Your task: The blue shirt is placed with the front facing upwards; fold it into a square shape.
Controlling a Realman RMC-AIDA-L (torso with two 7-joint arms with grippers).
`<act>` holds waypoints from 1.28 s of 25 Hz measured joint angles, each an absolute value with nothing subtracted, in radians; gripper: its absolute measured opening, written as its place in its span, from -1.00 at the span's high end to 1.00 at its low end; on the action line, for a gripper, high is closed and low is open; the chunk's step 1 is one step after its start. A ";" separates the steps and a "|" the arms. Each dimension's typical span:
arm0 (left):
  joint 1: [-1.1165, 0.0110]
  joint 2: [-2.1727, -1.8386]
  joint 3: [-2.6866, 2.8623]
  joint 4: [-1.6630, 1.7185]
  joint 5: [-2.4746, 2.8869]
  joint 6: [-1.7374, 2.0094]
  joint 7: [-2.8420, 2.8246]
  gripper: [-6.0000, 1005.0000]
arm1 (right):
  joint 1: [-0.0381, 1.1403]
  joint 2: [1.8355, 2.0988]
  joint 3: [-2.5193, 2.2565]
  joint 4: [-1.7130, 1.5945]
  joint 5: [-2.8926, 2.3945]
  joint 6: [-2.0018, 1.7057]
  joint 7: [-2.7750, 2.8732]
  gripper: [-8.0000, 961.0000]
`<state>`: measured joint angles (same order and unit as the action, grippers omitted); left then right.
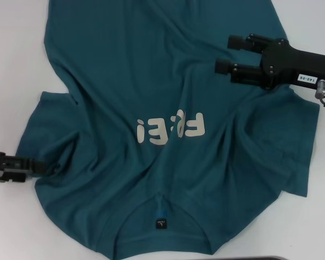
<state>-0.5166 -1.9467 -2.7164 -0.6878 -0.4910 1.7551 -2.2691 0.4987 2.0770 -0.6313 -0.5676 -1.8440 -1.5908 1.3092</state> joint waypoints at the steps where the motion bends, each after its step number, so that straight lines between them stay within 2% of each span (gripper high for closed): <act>1: -0.514 -1.944 -2.716 -0.688 -0.489 1.754 -2.271 -0.74 | 0.499 2.077 -0.630 -0.568 -1.844 -1.591 1.309 -0.72; 9: -0.509 -1.928 -2.715 -0.690 -0.457 1.751 -2.284 -0.74 | 0.498 2.077 -0.621 -0.568 -1.844 -1.591 1.308 -0.72; 32: -0.555 -1.933 -2.712 -0.681 -0.432 1.716 -2.288 -0.74 | 0.489 2.074 -0.621 -0.568 -1.830 -1.591 1.308 -0.72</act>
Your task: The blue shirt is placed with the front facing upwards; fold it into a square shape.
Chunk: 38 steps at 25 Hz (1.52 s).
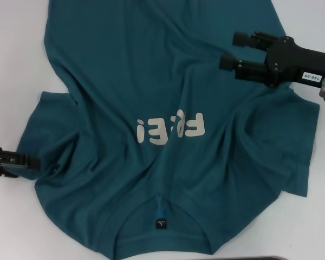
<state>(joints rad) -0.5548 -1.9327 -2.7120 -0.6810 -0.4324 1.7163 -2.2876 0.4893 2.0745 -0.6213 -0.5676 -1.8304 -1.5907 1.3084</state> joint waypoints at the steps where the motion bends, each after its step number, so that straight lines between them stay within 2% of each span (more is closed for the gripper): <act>1: -0.558 -1.933 -2.712 -0.681 -0.432 1.716 -2.288 -0.74 | 0.489 2.074 -0.621 -0.568 -1.830 -1.591 1.308 -0.72; 11: -0.568 -1.941 -2.714 -0.703 -0.439 1.709 -2.301 -0.73 | 0.486 2.074 -0.621 -0.568 -1.820 -1.591 1.308 -0.72; 17: -0.571 -1.941 -2.710 -0.695 -0.432 1.676 -2.319 -0.65 | 0.485 2.076 -0.621 -0.568 -1.818 -1.591 1.304 -0.72; 19: -0.571 -1.941 -2.704 -0.698 -0.432 1.674 -2.321 -0.26 | 0.484 2.077 -0.621 -0.568 -1.809 -1.591 1.300 -0.72; 25: -0.569 -1.937 -2.701 -0.696 -0.431 1.664 -2.327 0.20 | 0.482 2.077 -0.621 -0.568 -1.804 -1.591 1.298 -0.72; 30: -0.570 -1.939 -2.700 -0.695 -0.431 1.656 -2.327 0.68 | 0.482 2.077 -0.621 -0.568 -1.802 -1.591 1.298 -0.72; 38: -0.561 -1.939 -2.718 -0.703 -0.475 1.672 -2.310 0.90 | 0.480 2.079 -0.618 -0.568 -1.802 -1.589 1.297 -0.72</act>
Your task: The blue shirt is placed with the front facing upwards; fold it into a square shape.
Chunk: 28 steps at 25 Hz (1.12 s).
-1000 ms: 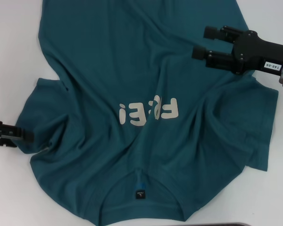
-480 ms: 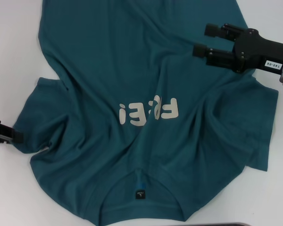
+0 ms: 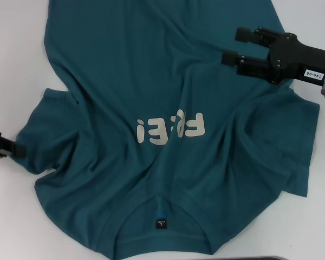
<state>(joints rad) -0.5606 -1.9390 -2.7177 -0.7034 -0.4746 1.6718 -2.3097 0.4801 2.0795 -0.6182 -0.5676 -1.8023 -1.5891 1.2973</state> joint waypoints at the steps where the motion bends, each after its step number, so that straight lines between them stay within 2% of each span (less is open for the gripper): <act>1: -0.558 -1.938 -2.720 -0.704 -0.493 1.678 -2.303 0.93 | 0.480 2.080 -0.616 -0.568 -1.802 -1.589 1.297 -0.72; 3: -0.550 -1.934 -2.728 -0.705 -0.550 1.697 -2.279 0.98 | 0.480 2.081 -0.607 -0.564 -1.802 -1.590 1.291 -0.72; 11: -0.529 -1.928 -2.747 -0.735 -0.694 1.737 -2.206 0.98 | 0.480 2.085 -0.597 -0.554 -1.802 -1.591 1.282 -0.72; 22: -0.493 -1.871 -2.792 -0.787 -0.677 1.722 -2.155 0.98 | 0.481 2.086 -0.595 -0.519 -1.787 -1.579 1.288 -0.72; 28: -0.490 -1.865 -2.812 -0.807 -0.617 1.688 -2.146 0.98 | 0.487 2.086 -0.595 -0.501 -1.783 -1.577 1.287 -0.72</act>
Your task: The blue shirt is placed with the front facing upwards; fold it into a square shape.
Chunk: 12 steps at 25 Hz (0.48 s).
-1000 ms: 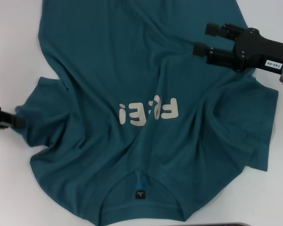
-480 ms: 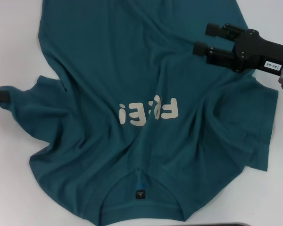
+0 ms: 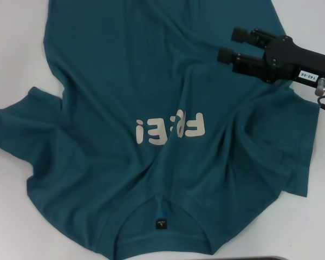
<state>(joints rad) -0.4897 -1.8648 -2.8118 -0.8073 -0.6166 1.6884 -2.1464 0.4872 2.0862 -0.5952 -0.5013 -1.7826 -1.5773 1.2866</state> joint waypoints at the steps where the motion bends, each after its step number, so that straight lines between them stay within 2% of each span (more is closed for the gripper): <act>1: -0.490 -1.864 -2.814 -0.811 -0.612 1.684 -2.146 0.98 | 0.487 2.086 -0.595 -0.501 -1.782 -1.577 1.287 -0.72; 12: -0.493 -1.862 -2.825 -0.828 -0.591 1.675 -2.146 0.98 | 0.483 2.086 -0.595 -0.502 -1.782 -1.575 1.289 -0.72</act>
